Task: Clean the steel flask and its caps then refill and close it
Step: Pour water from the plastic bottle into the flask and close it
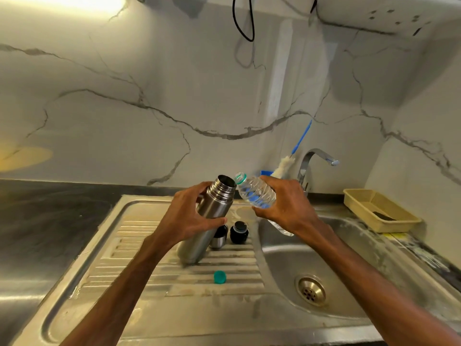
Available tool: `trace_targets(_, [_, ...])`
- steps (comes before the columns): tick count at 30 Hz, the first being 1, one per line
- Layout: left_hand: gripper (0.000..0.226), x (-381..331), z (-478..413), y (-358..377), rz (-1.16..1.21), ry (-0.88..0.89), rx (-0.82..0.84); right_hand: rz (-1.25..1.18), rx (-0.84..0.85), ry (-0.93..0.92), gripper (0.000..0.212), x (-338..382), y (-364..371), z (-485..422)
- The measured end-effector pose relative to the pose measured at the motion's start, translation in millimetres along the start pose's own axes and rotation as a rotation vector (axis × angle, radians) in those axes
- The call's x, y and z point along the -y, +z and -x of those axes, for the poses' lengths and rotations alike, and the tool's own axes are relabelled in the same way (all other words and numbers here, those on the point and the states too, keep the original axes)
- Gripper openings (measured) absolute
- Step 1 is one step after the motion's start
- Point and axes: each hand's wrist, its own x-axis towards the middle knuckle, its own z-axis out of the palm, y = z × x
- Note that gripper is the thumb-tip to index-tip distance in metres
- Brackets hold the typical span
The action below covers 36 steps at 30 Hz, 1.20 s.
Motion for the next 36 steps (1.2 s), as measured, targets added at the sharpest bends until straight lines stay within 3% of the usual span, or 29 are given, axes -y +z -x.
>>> trace_targets(4, [0.096, 2.6, -6.1, 0.2, 0.010, 0.022, 0.037, 0.130, 0.107, 0.034, 0.082, -2.8, -6.3, -9.1])
trace_targets(13, [0.088, -0.6, -20.3, -2.3, 0.018, 0.074, 0.141, 0.356, 0.131, -0.053, 0.080, -13.7, -19.2, -25.8])
trace_targets(18, [0.072, 1.3, -33.4, -5.9, 0.021, 0.067, 0.206, 0.401, 0.128, -0.078, 0.075, -17.0, -16.7, -34.6])
trace_targets(23, [0.079, 9.1, -47.0, -4.2, -0.002, 0.063, 0.292, 0.429, 0.122, -0.085, 0.073, -19.3, -16.0, -39.5])
trace_targets(36, [0.079, 14.2, -48.3, -3.3, 0.008, 0.071, 0.301, 0.440, 0.153, -0.064, 0.076, -17.9, -18.8, -43.0])
